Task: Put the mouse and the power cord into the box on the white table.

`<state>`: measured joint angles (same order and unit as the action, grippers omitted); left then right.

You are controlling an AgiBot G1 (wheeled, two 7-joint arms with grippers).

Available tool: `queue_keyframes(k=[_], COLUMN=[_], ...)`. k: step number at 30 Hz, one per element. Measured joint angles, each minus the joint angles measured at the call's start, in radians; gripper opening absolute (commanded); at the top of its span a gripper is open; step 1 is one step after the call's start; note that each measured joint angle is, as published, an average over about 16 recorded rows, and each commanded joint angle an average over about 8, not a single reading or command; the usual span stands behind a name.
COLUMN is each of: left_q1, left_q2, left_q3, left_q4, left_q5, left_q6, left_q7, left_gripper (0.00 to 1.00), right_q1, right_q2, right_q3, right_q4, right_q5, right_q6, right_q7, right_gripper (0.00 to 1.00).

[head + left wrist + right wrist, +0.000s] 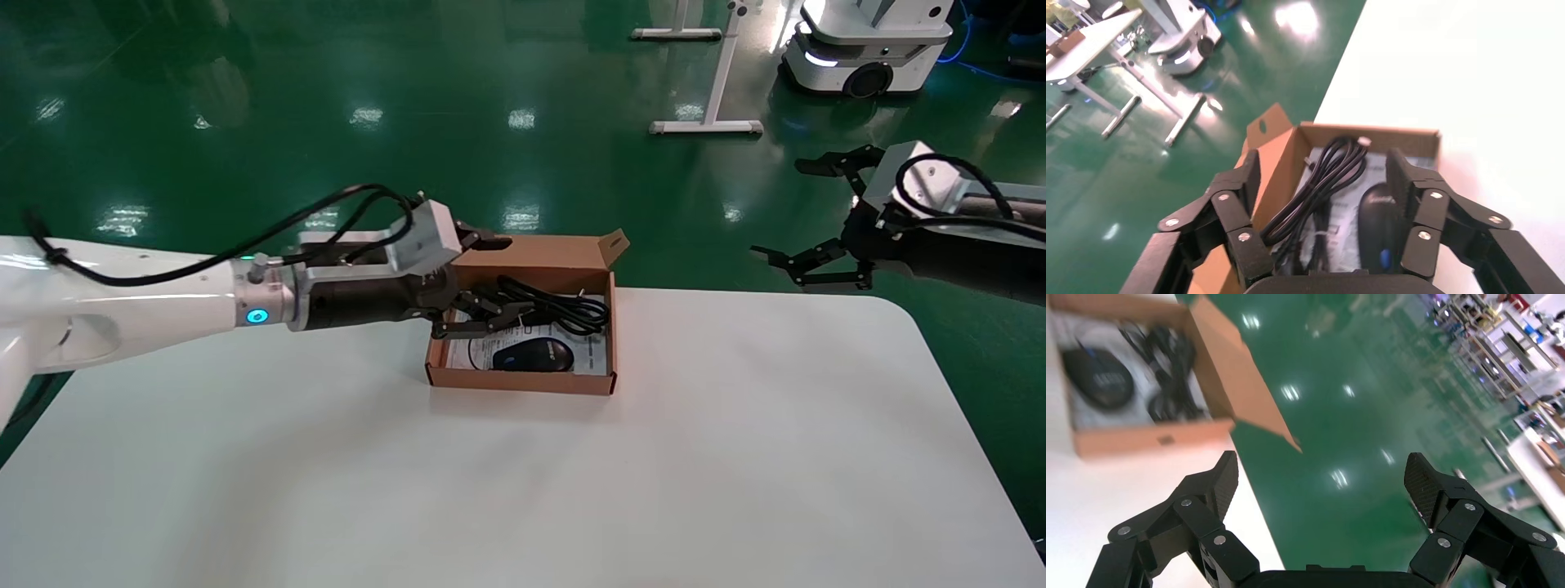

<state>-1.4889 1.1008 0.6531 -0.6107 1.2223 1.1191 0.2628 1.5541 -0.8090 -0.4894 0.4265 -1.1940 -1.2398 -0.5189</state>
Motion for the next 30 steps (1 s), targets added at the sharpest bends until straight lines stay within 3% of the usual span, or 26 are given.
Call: queue_keyframes(k=[30], left_q1=[0.319], left_q2=[-0.376], left_q3=[-0.287], left_q4=[-0.518], left_q5=[-0.378], left_q6=[0.289], left_q7=[-0.346], left_gripper=[1.0], right_q1=[-0.36], right_q2=[0.149], right_q3=[0.158], right_q4=[0.644], right_q5=[0.348], right_q6=[-0.192], right_q7=[0.531], right_gripper=[1.0])
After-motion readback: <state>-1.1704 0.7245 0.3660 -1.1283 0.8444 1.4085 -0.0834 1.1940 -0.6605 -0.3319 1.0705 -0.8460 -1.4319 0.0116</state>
